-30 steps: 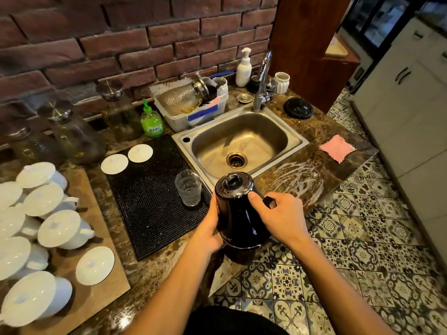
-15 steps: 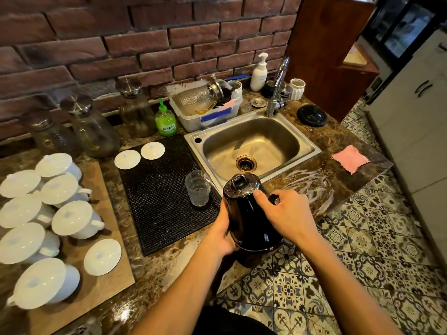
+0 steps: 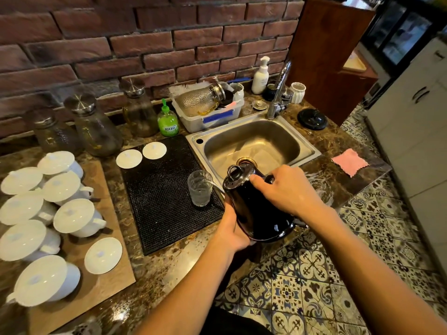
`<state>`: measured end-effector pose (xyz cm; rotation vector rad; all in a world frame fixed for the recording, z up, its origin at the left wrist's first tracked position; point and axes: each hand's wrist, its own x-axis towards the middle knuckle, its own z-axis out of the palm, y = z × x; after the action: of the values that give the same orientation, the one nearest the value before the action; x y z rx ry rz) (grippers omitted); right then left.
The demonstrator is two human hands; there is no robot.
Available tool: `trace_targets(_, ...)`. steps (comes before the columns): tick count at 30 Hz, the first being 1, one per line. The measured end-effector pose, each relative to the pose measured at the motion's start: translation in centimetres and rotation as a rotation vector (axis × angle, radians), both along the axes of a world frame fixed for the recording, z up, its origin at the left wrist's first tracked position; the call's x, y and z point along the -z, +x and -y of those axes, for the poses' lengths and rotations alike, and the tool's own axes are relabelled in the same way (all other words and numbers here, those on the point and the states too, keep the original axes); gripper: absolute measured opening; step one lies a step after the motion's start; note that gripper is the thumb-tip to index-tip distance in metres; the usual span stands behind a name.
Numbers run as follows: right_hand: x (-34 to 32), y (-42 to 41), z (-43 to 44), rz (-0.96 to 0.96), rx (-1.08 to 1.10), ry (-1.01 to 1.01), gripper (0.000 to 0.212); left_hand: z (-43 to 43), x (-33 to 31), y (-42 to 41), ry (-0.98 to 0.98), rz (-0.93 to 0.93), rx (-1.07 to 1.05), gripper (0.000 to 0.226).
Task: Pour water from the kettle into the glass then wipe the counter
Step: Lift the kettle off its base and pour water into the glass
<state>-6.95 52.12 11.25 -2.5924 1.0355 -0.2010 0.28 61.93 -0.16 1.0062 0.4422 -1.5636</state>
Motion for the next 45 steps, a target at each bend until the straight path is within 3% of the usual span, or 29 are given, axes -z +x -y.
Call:
trace_targets(21,-2.4,3.3,1.4,-0.151,-0.053,0.005,0.065,0.3,-1.1,0.5,-0.072,-0.111,-0.044,0.106)
trace_targets(33,-3.6,5.9,1.7,-0.205,-0.138,-0.110,0.053,1.2,-1.5,0.6,-0.171,-0.239,-0.137,0.099)
trace_targets(45,-5.0,7.5,1.3,-0.254,-0.219,-0.161,0.047,1.2,-2.6,0.0,-0.213,-0.244,-0.215,0.090)
